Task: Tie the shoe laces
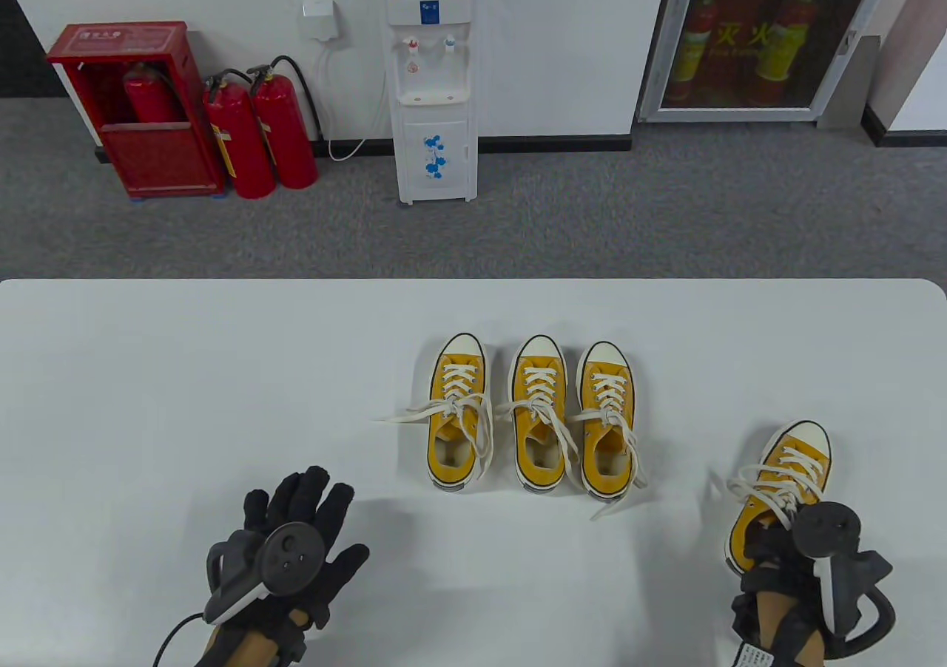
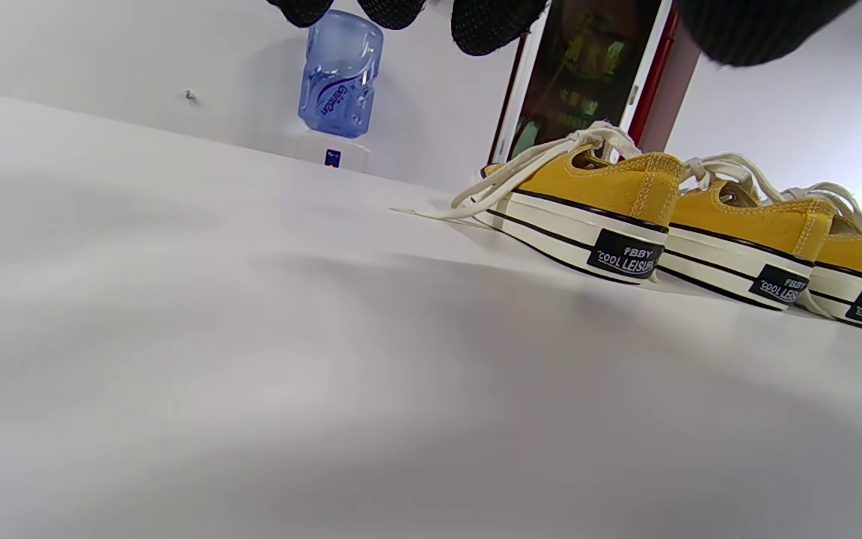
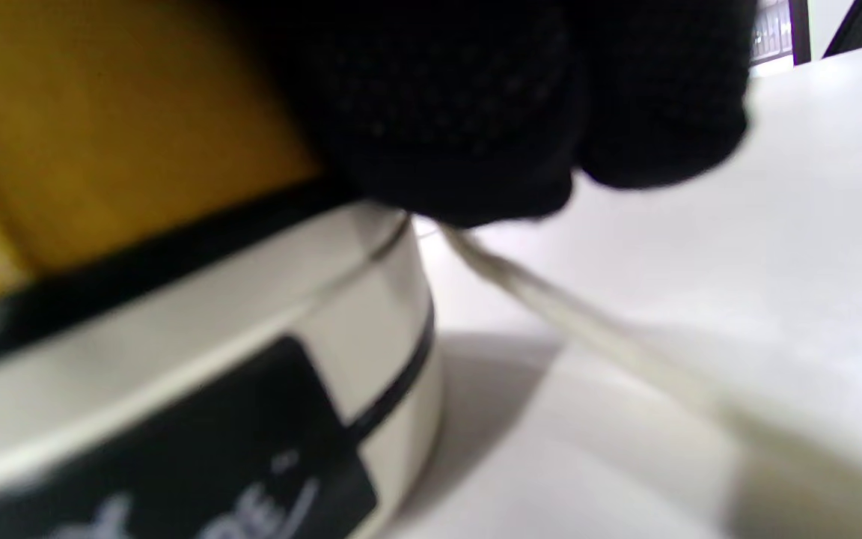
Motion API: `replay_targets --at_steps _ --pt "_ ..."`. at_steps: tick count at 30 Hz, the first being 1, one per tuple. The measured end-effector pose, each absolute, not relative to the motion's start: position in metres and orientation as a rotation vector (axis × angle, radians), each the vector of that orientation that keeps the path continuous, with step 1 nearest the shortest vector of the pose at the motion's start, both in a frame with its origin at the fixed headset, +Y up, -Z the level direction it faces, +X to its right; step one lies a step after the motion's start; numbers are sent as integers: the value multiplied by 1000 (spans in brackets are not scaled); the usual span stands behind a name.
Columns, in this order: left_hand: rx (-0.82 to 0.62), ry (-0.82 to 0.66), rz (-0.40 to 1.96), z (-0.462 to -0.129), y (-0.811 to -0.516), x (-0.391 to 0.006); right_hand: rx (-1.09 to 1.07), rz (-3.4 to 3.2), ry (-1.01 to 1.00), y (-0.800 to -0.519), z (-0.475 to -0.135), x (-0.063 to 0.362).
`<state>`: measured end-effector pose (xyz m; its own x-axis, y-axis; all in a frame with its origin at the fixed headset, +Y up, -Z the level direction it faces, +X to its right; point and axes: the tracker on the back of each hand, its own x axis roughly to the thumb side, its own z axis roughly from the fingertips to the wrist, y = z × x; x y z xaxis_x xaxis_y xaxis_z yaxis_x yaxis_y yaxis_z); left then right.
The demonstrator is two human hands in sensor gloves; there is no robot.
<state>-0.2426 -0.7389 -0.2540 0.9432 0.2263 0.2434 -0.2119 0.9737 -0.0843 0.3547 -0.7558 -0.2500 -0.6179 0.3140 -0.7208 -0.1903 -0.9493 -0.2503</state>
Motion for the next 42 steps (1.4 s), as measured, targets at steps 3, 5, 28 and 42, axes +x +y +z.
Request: replay_targets --at_steps 3,5,28,42 --pt "-55 -255 224 -254 -739 -243 -1204 2605 -214 -756 -251 354" --pt "-55 -254 225 -254 -739 -243 -1199 2600 -235 -757 -250 355" --pt "2 -266 232 -250 -729 -244 -737 2512 -716 -712 -232 301" --pt "22 -293 239 -245 -724 -238 -41 2493 -616 -676 -237 149"
